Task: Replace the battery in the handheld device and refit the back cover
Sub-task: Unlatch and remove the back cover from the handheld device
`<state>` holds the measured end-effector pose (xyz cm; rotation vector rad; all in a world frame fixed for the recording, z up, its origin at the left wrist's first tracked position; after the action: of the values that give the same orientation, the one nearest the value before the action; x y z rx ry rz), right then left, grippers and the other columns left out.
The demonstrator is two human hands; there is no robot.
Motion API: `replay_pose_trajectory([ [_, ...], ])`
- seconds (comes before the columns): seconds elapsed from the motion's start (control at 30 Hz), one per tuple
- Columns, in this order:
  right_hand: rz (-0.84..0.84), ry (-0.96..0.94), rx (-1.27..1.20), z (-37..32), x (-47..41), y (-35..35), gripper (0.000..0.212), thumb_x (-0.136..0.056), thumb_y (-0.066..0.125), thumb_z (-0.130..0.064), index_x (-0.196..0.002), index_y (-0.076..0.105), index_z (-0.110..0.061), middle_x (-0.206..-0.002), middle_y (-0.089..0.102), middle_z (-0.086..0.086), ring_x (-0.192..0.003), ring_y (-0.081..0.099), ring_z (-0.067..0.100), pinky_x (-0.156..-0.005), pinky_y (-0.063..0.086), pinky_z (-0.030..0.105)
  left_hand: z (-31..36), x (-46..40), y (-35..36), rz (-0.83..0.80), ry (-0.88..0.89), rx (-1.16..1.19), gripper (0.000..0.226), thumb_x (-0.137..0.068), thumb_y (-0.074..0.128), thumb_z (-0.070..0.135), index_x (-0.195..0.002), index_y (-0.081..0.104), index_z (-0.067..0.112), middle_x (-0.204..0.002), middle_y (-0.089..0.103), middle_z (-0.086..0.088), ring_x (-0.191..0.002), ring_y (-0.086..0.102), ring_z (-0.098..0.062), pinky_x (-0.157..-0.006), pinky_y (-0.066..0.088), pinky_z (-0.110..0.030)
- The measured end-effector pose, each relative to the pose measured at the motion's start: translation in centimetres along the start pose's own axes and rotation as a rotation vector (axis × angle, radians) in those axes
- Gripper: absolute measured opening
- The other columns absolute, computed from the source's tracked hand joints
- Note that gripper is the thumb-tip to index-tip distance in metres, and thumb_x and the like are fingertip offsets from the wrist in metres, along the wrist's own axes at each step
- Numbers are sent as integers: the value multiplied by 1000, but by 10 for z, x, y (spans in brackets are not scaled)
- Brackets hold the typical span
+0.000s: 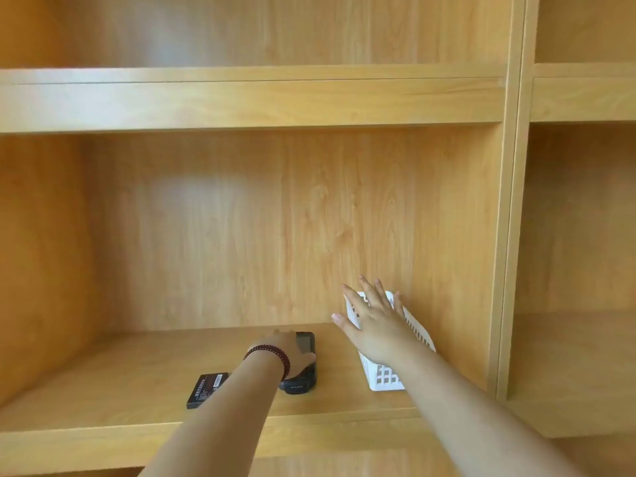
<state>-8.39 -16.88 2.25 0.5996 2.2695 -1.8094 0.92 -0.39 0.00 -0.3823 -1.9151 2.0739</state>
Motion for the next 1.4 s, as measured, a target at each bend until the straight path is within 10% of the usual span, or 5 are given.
replay_pose_trajectory([
  [0.3,-21,40,74,6,-4,12,67,-96,19,-66,-156,8,-39,-166,-10,-5,-151,-18,19,-118,-15,50,3,-14,8,-87,-83,203,94,-73,61,71,-143,37,13,-132,54,-6,-108,60,-23,-87,54,-34],
  [0.63,-16,51,124,4,0,15,67,-95,19,-67,-155,6,-40,-166,-9,-4,-151,-18,19,-116,-19,54,3,-6,1,-40,-159,426,48,-72,63,57,-96,57,16,-81,60,2,-74,62,-16,-62,49,-26],
  [1.03,103,10,273,-5,-1,-10,79,-83,0,-77,-154,-2,-43,-161,-30,-5,-142,-39,21,-109,-28,61,-24,4,-42,-401,116,2006,55,-86,48,44,-119,66,4,-113,66,-24,-75,62,-32,-62,49,-33],
  [1.4,173,-40,302,-20,3,-14,66,-92,4,-69,-152,-10,-44,-157,-36,-5,-142,-40,22,-109,-29,60,-24,13,-33,-214,246,2152,45,-103,37,31,-128,58,1,-126,63,-27,-109,64,-40,-93,53,-51],
])
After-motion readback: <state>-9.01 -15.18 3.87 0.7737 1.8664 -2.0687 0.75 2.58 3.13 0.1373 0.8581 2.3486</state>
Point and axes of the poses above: each hand's wrist, its own x-axis away from the middle knuckle, its own y-axis out of the palm, z = x × y, the point moved 1 cm from there along -x, towards the middle knuckle
